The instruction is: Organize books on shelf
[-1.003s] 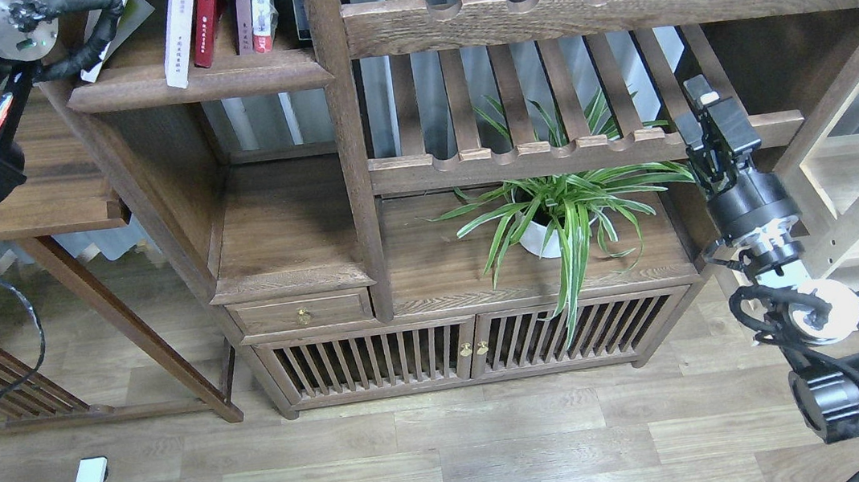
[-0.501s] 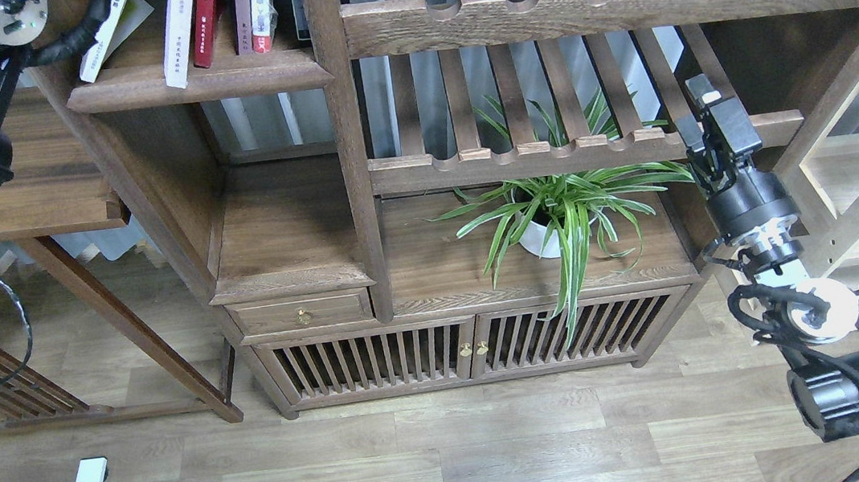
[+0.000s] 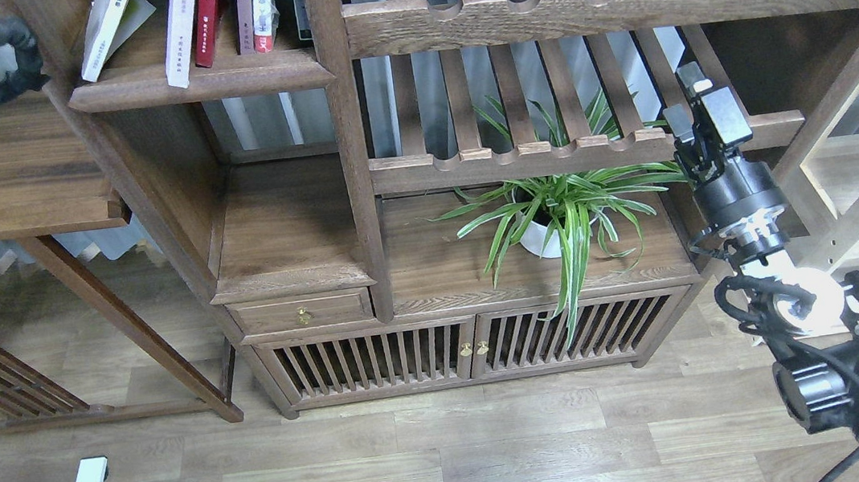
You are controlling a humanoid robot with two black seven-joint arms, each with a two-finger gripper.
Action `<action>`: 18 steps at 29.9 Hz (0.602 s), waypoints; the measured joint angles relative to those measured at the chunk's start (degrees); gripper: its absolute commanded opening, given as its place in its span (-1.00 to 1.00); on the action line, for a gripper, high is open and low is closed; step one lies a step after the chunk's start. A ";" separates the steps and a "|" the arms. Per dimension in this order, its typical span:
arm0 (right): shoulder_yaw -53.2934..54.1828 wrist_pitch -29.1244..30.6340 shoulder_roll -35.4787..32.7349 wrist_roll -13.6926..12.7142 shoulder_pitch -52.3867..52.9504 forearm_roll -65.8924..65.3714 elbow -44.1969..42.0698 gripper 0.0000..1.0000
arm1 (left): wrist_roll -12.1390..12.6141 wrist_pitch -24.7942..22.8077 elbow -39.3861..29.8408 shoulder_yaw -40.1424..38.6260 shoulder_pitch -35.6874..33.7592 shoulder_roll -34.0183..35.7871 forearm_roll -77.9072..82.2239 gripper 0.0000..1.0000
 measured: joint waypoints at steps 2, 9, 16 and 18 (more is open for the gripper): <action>0.01 0.00 0.45 0.04 0.44 0.00 0.52 0.95 | 0.33 -4.35 0.13 0.31 1.22 -2.82 -1.73 0.98; -0.01 0.00 2.06 0.04 2.34 -0.23 2.28 0.95 | 0.17 -6.57 0.11 0.04 6.82 -12.02 -3.13 0.98; -0.15 0.00 2.97 -0.14 3.95 -0.53 3.65 0.94 | 0.09 -6.58 1.41 -0.04 9.34 -18.82 -3.18 0.98; -0.21 0.00 3.00 -0.28 4.03 -0.80 3.99 0.93 | 0.23 -6.58 1.95 0.30 9.70 -20.45 -3.18 0.98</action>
